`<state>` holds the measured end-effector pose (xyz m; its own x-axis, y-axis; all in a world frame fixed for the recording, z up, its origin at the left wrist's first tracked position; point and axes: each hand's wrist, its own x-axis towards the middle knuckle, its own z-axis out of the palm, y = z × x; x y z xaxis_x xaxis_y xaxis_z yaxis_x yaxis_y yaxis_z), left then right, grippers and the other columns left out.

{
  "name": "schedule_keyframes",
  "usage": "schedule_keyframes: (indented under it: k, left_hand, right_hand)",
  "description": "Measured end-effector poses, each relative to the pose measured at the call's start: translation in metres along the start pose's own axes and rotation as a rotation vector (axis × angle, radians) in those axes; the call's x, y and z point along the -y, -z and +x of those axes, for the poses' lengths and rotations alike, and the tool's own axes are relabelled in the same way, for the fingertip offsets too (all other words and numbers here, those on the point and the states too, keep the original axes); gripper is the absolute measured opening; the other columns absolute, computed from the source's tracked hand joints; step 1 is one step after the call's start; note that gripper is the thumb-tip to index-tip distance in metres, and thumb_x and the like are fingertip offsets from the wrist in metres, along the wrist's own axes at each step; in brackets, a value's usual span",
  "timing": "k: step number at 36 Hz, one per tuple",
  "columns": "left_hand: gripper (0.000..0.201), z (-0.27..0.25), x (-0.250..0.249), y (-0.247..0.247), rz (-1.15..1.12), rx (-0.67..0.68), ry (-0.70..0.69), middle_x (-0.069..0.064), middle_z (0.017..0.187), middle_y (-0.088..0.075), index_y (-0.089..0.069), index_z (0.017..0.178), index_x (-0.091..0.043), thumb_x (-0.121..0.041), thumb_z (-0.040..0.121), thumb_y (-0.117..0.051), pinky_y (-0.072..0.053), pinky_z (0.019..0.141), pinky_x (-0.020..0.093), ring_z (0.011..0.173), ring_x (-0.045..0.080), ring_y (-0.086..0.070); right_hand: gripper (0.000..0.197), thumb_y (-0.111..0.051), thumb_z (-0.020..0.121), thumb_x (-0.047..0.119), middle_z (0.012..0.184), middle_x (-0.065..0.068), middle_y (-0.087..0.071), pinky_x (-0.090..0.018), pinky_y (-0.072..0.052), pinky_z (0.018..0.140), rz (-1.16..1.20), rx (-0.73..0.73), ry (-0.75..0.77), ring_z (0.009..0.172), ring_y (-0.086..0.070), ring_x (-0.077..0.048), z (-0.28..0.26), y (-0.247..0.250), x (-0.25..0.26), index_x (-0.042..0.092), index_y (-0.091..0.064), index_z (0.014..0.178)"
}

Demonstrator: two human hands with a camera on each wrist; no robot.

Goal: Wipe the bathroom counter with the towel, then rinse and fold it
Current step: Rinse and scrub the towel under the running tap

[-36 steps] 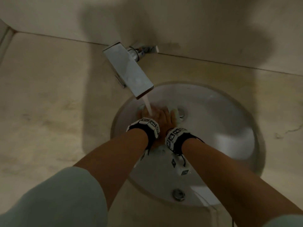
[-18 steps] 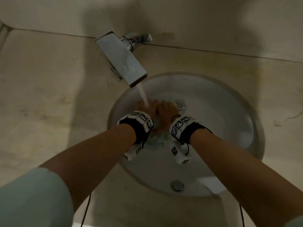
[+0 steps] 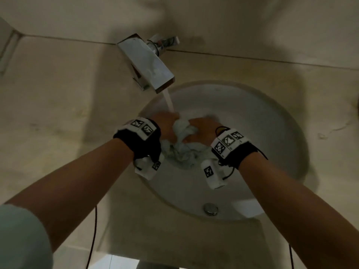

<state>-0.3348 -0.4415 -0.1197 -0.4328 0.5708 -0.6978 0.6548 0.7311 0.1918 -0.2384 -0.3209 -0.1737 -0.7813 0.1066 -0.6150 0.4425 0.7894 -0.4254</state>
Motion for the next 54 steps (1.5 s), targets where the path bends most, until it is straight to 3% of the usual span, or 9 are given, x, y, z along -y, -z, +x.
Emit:
schedule_keyframes:
  k: [6,9,14,18,24,29,35,44,54]
  left_hand:
    - [0.045,-0.026,0.015,0.026,-0.137,-0.151,-0.123,0.012,0.144,-0.042,-0.041,0.139,-0.006,-0.014,0.096,-0.049,-0.031,0.103,0.029,0.129,0.028,-0.042]
    - [0.045,-0.037,0.020,0.036,-0.258,-0.184,-0.099,0.014,0.143,-0.043,-0.042,0.137,-0.002,-0.011,0.093,-0.047,-0.031,0.102,0.031,0.129,0.029,-0.043]
    - [0.081,-0.052,0.031,0.044,-0.762,-0.231,-0.068,0.019,0.131,-0.054,-0.051,0.132,-0.003,-0.011,0.051,-0.043,-0.039,0.106,0.041,0.124,0.033,-0.048]
    - [0.070,-0.053,0.038,0.046,-0.863,-0.159,-0.131,-0.004,0.090,-0.070,-0.061,0.115,-0.011,0.000,0.048,-0.043,-0.054,0.082,0.025,0.096,0.020,-0.061]
    - [0.070,-0.057,0.035,0.052,-0.634,-0.124,-0.199,0.008,0.117,-0.058,-0.058,0.119,-0.015,-0.010,0.050,-0.050,-0.042,0.092,0.031,0.108,0.019,-0.052]
    - [0.102,-0.062,0.033,0.051,-0.481,-0.049,-0.134,0.005,0.134,-0.047,-0.038,0.138,-0.022,-0.046,0.041,-0.060,-0.042,0.101,0.037,0.119,0.022,-0.048]
    - [0.079,-0.056,0.016,0.035,-0.542,0.041,-0.198,-0.001,0.141,-0.038,-0.026,0.147,-0.020,-0.026,0.082,-0.071,-0.039,0.097,0.017,0.126,0.012,-0.040]
    - [0.046,-0.039,0.005,0.022,-0.527,-0.202,-0.164,0.009,0.128,-0.053,-0.049,0.128,-0.011,-0.023,0.087,-0.065,-0.042,0.102,0.039,0.117,0.024,-0.051]
    - [0.045,-0.040,0.005,0.021,-0.616,-0.346,-0.068,0.014,0.126,-0.051,-0.038,0.133,-0.006,-0.017,0.091,-0.055,-0.040,0.086,0.031,0.114,0.029,-0.051]
  right_hand:
    - [0.039,-0.074,0.078,0.042,0.104,-0.003,-0.062,-0.029,-0.042,0.083,0.270,-0.173,0.046,0.100,-0.057,-0.023,-0.023,0.027,0.004,0.017,-0.061,0.103]
    - [0.036,-0.077,0.077,0.034,0.074,0.004,-0.050,-0.026,-0.035,0.069,0.328,-0.244,0.064,0.080,-0.052,-0.017,-0.030,0.036,0.003,0.026,-0.043,0.070]
    - [0.045,-0.079,0.076,0.018,0.068,0.013,-0.040,-0.007,-0.030,0.056,0.465,-0.410,0.106,0.063,-0.039,-0.002,-0.042,0.037,-0.005,0.031,-0.037,0.068]
    - [0.028,-0.076,0.079,0.017,0.092,-0.013,-0.062,-0.036,-0.047,0.075,0.663,-0.405,0.118,0.086,-0.058,-0.030,-0.053,0.036,-0.002,0.002,-0.058,0.094]
    - [0.036,-0.073,0.082,0.013,0.095,-0.032,-0.053,-0.043,-0.044,0.071,0.815,-0.428,0.148,0.080,-0.053,-0.032,-0.061,0.030,0.014,-0.010,-0.049,0.095]
    - [0.037,-0.070,0.085,0.014,0.068,0.004,-0.036,-0.023,-0.031,0.058,0.845,-0.490,0.144,0.064,-0.036,-0.013,-0.060,0.024,0.023,0.019,-0.037,0.070]
    - [0.016,-0.062,0.091,0.015,0.089,-0.013,-0.050,-0.043,-0.043,0.072,0.836,-0.380,0.059,0.083,-0.051,-0.025,-0.057,0.022,0.042,0.008,-0.048,0.095]
    - [0.023,-0.058,0.094,0.020,0.071,0.006,-0.039,-0.013,-0.034,0.053,0.698,-0.344,0.193,0.059,-0.037,-0.005,-0.069,0.026,0.049,0.020,-0.041,0.079]
    - [0.031,-0.056,0.090,0.047,0.073,0.004,-0.050,-0.028,-0.037,0.058,0.265,-0.604,-0.002,0.064,-0.047,-0.014,-0.064,0.034,0.041,0.019,-0.043,0.087]
